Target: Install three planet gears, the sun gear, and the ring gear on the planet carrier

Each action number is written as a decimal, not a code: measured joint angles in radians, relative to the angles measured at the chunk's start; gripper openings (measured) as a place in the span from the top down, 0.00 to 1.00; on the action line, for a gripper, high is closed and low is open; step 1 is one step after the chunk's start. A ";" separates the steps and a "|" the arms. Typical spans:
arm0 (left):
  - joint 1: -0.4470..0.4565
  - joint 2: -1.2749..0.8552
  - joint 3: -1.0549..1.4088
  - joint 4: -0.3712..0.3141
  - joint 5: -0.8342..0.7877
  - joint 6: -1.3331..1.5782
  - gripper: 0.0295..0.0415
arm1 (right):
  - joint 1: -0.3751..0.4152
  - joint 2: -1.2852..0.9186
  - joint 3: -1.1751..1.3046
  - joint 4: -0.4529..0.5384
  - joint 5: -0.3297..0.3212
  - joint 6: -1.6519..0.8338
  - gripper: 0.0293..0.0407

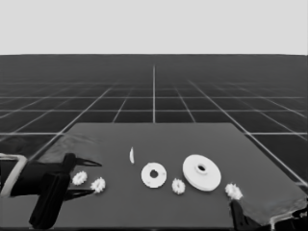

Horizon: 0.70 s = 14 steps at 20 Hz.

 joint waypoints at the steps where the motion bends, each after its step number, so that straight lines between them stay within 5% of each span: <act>1: -0.026 0.001 -0.028 0.030 -0.020 0.001 0.99 | 0.020 -0.006 -0.023 -0.031 -0.010 0.001 0.87; 2: -0.042 0.001 -0.046 0.047 -0.031 0.002 0.84 | 0.032 -0.009 -0.037 -0.049 -0.015 0.002 0.62; 3: -0.051 0.002 -0.056 0.058 -0.038 0.002 0.57 | 0.039 -0.011 -0.045 -0.060 -0.019 0.003 0.34; 4: -0.020 0.091 -0.081 0.451 0.376 -0.483 0.29 | 0.043 -0.012 -0.050 -0.066 -0.021 0.003 0.24; 5: -0.018 0.266 -0.147 0.330 0.817 -0.983 0.11 | 0.045 -0.013 -0.052 -0.070 -0.022 0.003 0.21; 6: -0.011 0.383 -0.294 0.082 0.933 -1.300 0.12 | 0.047 -0.013 -0.054 -0.072 -0.023 0.003 0.20; 8: 0.022 0.449 -0.521 -0.161 0.894 -1.495 0.22 | 0.048 -0.014 -0.055 -0.074 -0.023 0.003 0.19; 10: 0.038 0.468 -0.623 -0.243 0.871 -1.530 0.25 | 0.048 -0.014 -0.055 -0.075 -0.023 0.003 0.19; 13: 0.046 0.478 -0.675 -0.277 0.863 -1.537 0.25 | 0.048 -0.014 -0.056 -0.075 -0.023 0.003 0.19; 14: 0.220 0.475 -0.672 -0.087 0.789 -1.541 0.25 | 0.048 -0.014 -0.056 -0.075 -0.023 0.003 0.19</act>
